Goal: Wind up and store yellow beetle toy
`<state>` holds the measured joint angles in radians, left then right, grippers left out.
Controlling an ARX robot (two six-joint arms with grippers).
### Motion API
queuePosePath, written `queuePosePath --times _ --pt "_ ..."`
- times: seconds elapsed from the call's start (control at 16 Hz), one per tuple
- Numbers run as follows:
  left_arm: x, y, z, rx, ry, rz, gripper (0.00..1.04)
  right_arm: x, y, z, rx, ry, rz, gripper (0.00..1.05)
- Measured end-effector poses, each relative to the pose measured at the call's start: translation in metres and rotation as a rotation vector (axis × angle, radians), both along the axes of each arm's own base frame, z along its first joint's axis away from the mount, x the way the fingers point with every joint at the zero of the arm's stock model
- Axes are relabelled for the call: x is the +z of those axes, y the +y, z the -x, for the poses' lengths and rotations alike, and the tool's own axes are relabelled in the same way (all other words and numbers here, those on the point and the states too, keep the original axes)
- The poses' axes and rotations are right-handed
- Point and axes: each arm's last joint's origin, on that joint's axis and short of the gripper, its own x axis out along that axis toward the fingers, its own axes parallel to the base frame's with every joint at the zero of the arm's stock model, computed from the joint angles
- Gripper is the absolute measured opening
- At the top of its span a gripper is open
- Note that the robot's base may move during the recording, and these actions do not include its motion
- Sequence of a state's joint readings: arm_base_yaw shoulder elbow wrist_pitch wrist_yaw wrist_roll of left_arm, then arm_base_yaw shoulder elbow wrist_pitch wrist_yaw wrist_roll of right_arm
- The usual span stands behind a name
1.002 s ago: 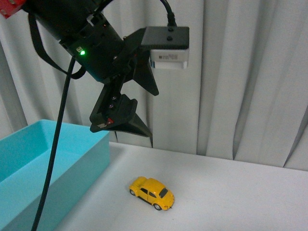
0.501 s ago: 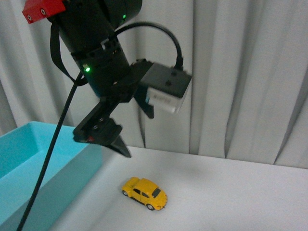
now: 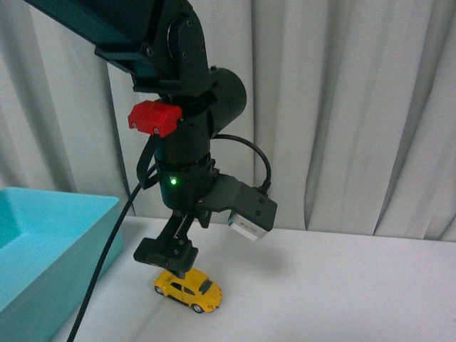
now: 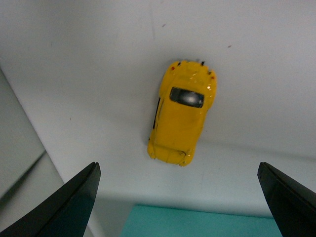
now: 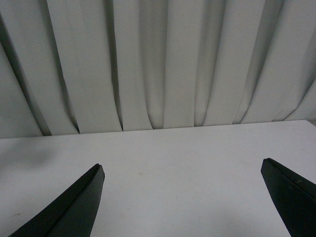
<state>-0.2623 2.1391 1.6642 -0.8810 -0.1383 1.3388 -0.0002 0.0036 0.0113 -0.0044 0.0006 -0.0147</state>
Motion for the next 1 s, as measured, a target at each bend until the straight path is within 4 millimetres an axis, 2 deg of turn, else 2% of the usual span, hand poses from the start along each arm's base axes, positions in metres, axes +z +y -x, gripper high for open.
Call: queuePosePath --times 0.19,0.5,0.69,0.81,1.0 --pt "-0.015 0.004 -0.007 0.228 -0.025 0.014 0.98 0.000 0.000 0.000 0.000 0.000 0.000 0.98" --pt "-0.032 0.008 -0.012 0.357 -0.014 0.029 0.98 0.000 0.000 0.000 0.000 0.000 0.000 0.98" --pt "-0.033 0.008 -0.015 0.343 -0.042 0.053 0.98 0.000 0.000 0.000 0.000 0.000 0.000 0.98" --pt "-0.047 0.011 -0.015 0.243 0.002 0.062 0.98 0.000 0.000 0.000 0.000 0.000 0.000 0.98" --pt "-0.058 0.017 -0.014 0.230 0.025 0.054 0.98 0.000 0.000 0.000 0.000 0.000 0.000 0.98"
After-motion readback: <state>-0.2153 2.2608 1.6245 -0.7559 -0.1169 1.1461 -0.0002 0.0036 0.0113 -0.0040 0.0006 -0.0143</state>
